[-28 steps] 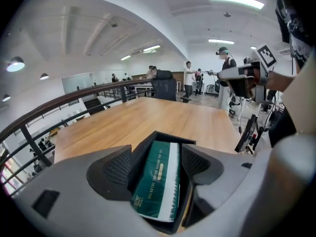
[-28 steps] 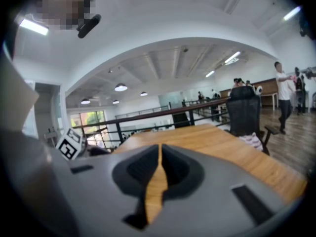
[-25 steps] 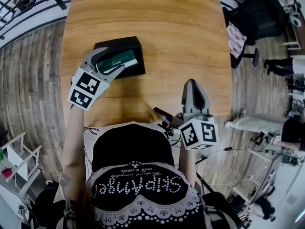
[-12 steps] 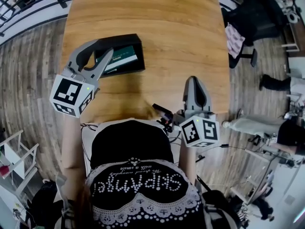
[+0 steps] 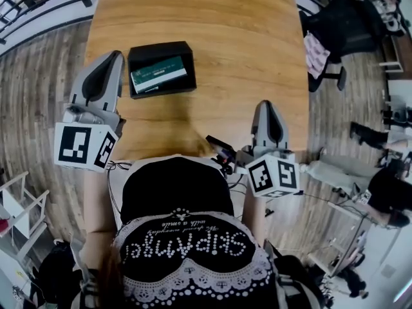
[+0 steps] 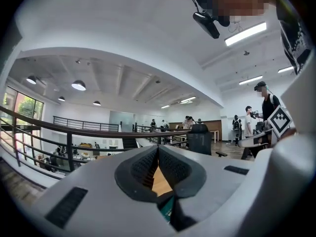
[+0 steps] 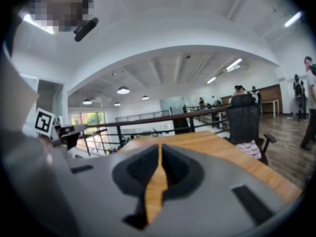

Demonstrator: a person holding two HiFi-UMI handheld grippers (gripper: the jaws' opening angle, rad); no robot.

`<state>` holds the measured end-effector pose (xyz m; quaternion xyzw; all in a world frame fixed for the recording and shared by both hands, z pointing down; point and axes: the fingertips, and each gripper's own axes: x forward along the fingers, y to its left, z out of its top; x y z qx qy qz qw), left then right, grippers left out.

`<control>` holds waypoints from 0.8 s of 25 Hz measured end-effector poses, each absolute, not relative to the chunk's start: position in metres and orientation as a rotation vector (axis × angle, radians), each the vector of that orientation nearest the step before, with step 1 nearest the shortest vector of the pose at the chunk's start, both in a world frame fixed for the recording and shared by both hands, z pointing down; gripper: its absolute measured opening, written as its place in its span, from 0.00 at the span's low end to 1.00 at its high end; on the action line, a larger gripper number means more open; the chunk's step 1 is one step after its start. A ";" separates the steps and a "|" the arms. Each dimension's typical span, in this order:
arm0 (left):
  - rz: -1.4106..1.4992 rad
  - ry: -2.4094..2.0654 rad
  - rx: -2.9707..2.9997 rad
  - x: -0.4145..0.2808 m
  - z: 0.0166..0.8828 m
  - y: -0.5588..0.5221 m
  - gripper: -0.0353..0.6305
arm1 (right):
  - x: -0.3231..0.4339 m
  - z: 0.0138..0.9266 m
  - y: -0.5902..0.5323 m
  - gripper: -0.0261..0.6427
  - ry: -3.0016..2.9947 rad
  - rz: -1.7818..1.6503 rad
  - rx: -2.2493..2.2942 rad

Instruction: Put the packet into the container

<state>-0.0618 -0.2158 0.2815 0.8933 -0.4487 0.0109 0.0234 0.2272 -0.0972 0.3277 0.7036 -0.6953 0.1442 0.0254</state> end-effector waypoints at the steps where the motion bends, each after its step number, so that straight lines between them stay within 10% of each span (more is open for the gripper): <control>1: 0.017 -1.420 2.752 -0.065 0.278 -0.213 0.10 | 0.227 0.327 -0.097 0.10 -2.152 0.443 2.175; 20: -0.084 -1.627 2.576 -0.133 0.273 -0.148 0.10 | 0.201 0.309 -0.074 0.10 -2.162 0.397 2.168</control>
